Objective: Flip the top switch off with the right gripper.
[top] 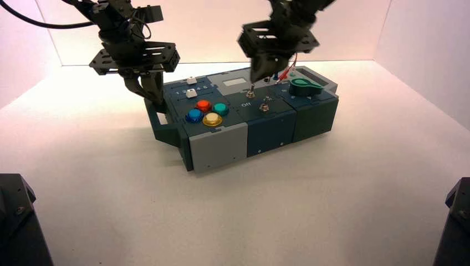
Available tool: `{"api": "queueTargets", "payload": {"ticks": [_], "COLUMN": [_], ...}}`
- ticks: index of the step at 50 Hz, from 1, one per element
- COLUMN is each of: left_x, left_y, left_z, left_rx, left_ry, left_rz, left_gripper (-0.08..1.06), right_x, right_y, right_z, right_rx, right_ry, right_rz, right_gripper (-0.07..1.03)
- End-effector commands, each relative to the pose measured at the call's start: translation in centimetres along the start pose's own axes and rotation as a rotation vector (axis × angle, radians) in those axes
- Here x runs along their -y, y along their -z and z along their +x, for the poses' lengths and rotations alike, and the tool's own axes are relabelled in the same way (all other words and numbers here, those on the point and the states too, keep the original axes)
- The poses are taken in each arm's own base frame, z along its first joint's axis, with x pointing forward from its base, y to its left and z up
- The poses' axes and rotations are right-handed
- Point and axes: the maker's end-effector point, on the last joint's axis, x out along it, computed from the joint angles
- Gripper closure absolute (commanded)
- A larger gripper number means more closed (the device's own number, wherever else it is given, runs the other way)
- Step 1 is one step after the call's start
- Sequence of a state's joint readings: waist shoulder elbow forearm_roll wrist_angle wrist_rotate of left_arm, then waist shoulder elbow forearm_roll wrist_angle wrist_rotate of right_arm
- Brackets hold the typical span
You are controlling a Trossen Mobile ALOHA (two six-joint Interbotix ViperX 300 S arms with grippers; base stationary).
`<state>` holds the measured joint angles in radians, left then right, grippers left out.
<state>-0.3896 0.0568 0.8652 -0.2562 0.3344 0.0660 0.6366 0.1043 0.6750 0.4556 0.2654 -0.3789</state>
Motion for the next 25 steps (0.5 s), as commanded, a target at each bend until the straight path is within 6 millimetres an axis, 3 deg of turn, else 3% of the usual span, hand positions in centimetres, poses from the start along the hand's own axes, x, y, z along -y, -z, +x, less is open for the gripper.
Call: {"api": "queueTargets", "payload": {"ticks": [1, 25], "left_x": [0.3, 0.2], "left_y": [-1.0, -0.9], "left_z": [-0.3, -0.2], "left_rx": [0.04, 0.033], "left_ry": [0.004, 0.003], "left_rz": [0.004, 0.006], "left_gripper": [1.01, 1.01], "right_x": [-0.6, 0.0], "right_y": [-1.6, -2.5], "right_z": [-0.5, -1.0], "right_rx": [0.036, 0.073], "right_ry": [-0.01, 0.008], "right_rz": [-0.012, -0.017], "right_gripper": [0.98, 0.99]}}
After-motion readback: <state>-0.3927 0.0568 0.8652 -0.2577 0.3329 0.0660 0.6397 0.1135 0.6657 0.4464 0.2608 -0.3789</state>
